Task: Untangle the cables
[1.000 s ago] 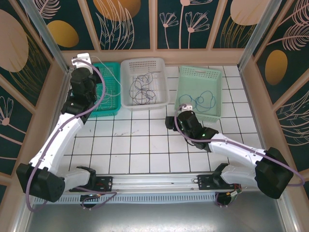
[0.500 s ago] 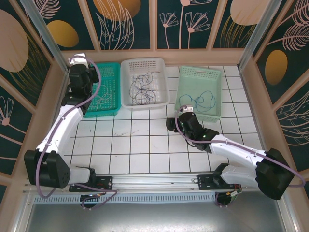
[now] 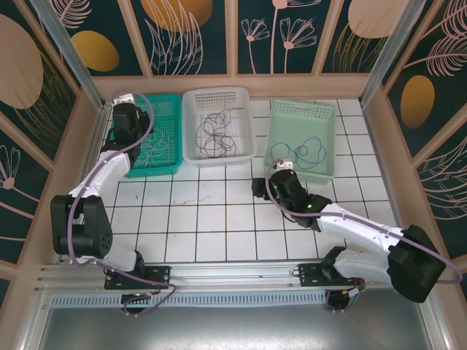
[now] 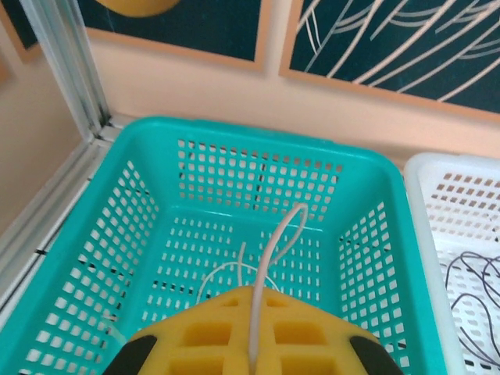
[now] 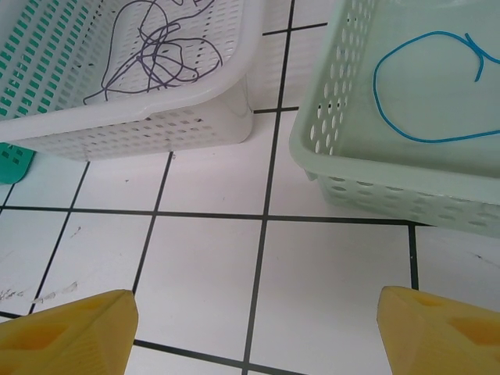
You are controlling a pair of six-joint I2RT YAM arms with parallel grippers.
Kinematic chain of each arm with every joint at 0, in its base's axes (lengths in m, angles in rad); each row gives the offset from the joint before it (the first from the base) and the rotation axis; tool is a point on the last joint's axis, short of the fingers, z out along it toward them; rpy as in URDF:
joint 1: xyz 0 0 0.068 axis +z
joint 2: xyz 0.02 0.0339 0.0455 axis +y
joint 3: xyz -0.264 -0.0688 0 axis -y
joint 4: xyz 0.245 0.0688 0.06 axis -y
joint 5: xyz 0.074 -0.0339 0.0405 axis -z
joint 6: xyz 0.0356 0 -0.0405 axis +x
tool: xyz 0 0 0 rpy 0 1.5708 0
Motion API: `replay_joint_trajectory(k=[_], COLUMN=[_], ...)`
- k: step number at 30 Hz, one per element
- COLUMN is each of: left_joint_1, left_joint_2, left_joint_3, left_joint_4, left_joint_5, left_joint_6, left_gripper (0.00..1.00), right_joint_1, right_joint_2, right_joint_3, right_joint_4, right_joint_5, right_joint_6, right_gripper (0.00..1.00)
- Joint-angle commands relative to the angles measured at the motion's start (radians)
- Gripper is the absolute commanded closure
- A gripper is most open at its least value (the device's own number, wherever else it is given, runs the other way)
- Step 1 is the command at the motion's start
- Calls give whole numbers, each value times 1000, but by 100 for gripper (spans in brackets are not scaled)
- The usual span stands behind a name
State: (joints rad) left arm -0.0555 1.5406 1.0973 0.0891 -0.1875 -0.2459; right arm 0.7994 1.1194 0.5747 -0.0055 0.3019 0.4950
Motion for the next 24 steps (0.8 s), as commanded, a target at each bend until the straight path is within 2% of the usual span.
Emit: replay_joint_trajectory(k=[1, 3, 7, 8, 9, 11, 13, 16, 21, 24], left_joint_1=[5, 5, 5, 6, 5, 5, 5, 5, 5, 5], left_joint_2=[47, 70, 81, 78, 71, 60, 41, -9, -154, -274], left_joint_3=[-4, -15, -60, -76, -94, -118, -170, -225, -330, -438], left_joint_4=[49, 53, 76, 84, 92, 102, 106, 121, 154, 230], left_joint_5=[51, 61, 82, 87, 91, 92, 86, 62, -8, -18], left_joint_6=[-36, -51, -88, -94, -105, -115, -126, -145, -168, -166], left_gripper=[96, 93, 80, 74, 60, 46, 24, 2, 1, 1], right_joint_1=[-8, -9, -25, -30, -36, -46, -59, -72, -125, -194], right_joint_2=[-19, -19, -22, -24, -31, -54, -84, -129, -225, -308], right_joint_3=[-12, -12, -12, -12, -13, -22, -31, -46, -119, -215], right_joint_4=[-18, -24, -54, -61, -66, -65, -53, -36, 51, 216], right_joint_5=[28, 32, 55, 64, 74, 94, 100, 135, 283, 361], right_joint_6=[-24, -28, -35, -37, -40, -52, -74, -112, -215, -310], right_gripper=[19, 19, 16, 16, 15, 13, 12, 11, 9, 7])
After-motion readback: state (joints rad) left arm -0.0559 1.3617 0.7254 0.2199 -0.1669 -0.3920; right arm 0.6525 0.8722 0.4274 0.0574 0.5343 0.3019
